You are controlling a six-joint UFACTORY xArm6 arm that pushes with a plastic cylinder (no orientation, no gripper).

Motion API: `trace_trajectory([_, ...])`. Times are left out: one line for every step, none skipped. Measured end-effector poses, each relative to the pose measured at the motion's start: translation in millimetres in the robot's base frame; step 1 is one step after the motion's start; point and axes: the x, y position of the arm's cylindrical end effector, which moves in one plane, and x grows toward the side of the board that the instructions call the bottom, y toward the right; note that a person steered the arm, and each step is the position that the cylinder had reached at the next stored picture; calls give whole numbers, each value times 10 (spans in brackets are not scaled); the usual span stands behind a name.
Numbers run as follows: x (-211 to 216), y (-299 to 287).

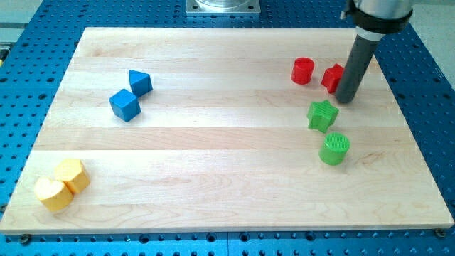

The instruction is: Put the green star at the right side of the yellow hexagon

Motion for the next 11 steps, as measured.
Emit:
trace_trajectory([251,-43])
trace_trajectory([521,-386])
trace_trajectory([630,-957])
trace_trajectory([802,-1682])
trace_trajectory([1129,-2330])
trace_trajectory([1350,-3086])
trace_trajectory([1505,-3764])
trace_trajectory([1417,-3333])
trace_trajectory([1027,-2249])
trace_trajectory([580,-1017])
trace_trajectory([524,337])
